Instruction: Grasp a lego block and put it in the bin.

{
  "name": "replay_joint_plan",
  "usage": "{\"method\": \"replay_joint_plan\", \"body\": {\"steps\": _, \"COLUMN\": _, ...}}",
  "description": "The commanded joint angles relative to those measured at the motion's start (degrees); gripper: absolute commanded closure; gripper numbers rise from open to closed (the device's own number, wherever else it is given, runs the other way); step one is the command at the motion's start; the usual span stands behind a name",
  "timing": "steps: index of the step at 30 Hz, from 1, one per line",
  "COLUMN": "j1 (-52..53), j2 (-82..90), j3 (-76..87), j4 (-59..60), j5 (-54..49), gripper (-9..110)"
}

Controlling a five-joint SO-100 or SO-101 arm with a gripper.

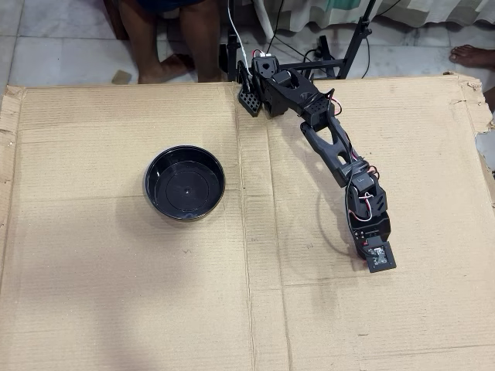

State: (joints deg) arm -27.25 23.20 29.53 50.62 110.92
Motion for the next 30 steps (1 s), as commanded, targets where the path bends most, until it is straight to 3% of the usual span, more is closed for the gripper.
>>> {"method": "replay_joint_plan", "body": {"steps": 1, "j1": 0.35, "j2": 0.26, "j3": -1.67, "j4": -0.09, "j5": 0.18, "gripper": 101}}
{"method": "replay_joint_plan", "body": {"steps": 17, "j1": 3.08, "j2": 10.63, "j3": 1.14, "j4": 0.18, "j5": -0.18, "gripper": 101}}
{"method": "replay_joint_plan", "body": {"steps": 30, "j1": 9.05, "j2": 29.27, "j3": 20.30, "j4": 0.18, "j5": -9.14, "gripper": 101}}
